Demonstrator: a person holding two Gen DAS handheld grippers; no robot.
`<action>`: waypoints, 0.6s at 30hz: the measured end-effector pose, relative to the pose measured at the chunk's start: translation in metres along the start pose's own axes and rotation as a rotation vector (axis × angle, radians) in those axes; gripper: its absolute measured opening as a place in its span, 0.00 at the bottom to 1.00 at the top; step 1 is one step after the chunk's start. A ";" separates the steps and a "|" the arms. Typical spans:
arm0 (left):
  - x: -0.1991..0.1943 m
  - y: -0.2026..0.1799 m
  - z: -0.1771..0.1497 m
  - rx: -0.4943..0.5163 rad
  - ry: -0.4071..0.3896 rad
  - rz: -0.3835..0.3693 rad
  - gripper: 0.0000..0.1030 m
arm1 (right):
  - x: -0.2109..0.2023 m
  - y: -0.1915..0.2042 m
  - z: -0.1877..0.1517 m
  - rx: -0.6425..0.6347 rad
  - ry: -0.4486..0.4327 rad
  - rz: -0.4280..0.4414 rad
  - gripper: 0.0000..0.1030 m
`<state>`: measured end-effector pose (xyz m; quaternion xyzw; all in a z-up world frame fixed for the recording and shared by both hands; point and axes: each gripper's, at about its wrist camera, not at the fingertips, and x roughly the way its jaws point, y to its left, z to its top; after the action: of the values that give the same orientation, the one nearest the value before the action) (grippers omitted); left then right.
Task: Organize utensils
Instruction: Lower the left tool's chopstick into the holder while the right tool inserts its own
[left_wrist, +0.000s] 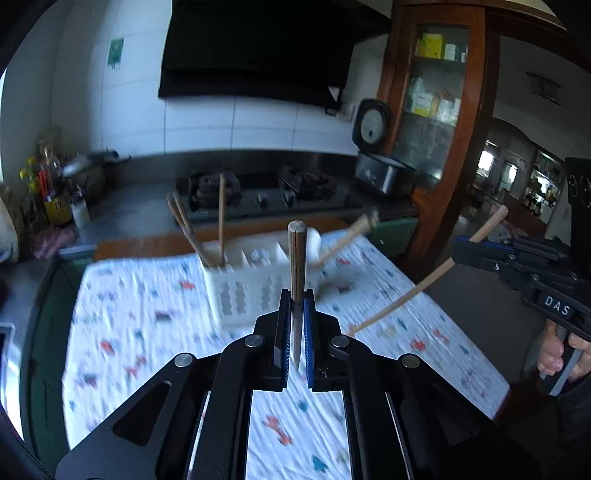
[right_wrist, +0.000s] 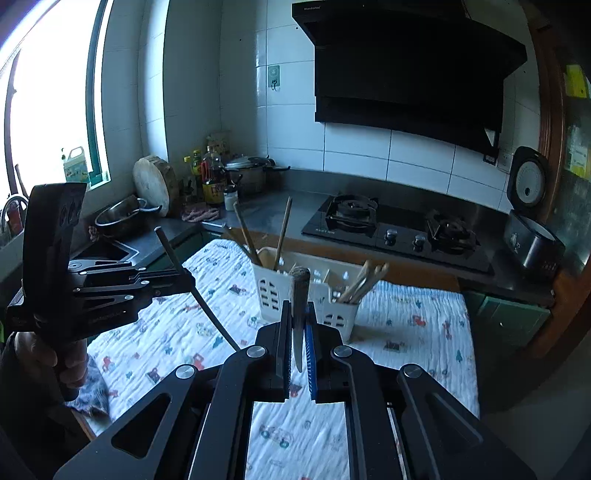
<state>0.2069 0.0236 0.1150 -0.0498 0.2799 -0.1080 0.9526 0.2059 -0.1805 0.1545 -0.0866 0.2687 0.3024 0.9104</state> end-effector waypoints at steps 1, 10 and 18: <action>-0.001 0.002 0.012 0.007 -0.016 0.003 0.05 | 0.002 -0.003 0.012 -0.004 -0.009 -0.005 0.06; 0.020 0.025 0.098 0.023 -0.105 0.110 0.05 | 0.036 -0.025 0.076 -0.001 -0.044 -0.045 0.06; 0.066 0.044 0.101 -0.007 -0.039 0.123 0.05 | 0.082 -0.047 0.085 0.025 -0.012 -0.076 0.06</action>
<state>0.3237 0.0544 0.1579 -0.0377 0.2644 -0.0471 0.9625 0.3267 -0.1497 0.1810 -0.0835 0.2634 0.2646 0.9239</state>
